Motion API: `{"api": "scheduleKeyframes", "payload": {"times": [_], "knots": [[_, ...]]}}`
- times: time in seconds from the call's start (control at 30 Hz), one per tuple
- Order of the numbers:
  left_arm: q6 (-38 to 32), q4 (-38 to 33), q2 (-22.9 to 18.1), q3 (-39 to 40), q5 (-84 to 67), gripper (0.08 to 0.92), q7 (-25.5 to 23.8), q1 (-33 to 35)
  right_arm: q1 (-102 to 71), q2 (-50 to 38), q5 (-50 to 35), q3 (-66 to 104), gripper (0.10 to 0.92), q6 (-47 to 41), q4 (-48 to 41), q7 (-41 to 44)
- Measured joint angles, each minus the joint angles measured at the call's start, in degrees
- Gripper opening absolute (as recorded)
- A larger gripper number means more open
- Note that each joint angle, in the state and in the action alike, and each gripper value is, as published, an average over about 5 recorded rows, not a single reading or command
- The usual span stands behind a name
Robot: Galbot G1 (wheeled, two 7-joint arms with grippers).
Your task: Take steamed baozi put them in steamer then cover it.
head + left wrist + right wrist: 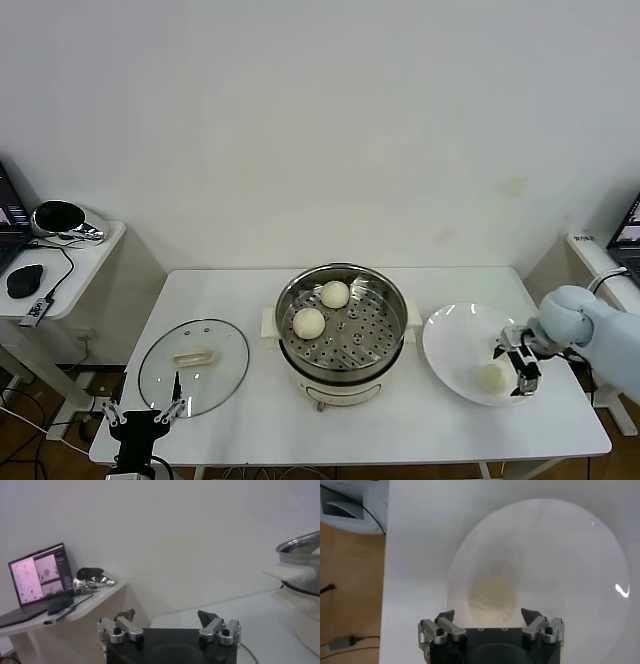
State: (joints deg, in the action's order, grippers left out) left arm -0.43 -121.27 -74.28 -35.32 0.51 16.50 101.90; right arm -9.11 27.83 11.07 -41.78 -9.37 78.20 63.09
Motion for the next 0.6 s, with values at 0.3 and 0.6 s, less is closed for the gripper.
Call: {"api": "scheduleKeyframes", "payload": {"times": [0.3, 0.6], "knots": [[0.0, 0.0, 0.0, -0.2, 0.0, 0.823, 0.0, 0.1, -1.8, 1.9, 0.7, 1.5, 0.748, -0.5, -1.7, -0.8], [-0.2, -0.3, -0.2, -0.5, 0.0, 0.823, 0.0, 0.4, -2.1, 2.5, 1.1, 1.9, 0.602, -1.1, -2.3, -0.5]]}}
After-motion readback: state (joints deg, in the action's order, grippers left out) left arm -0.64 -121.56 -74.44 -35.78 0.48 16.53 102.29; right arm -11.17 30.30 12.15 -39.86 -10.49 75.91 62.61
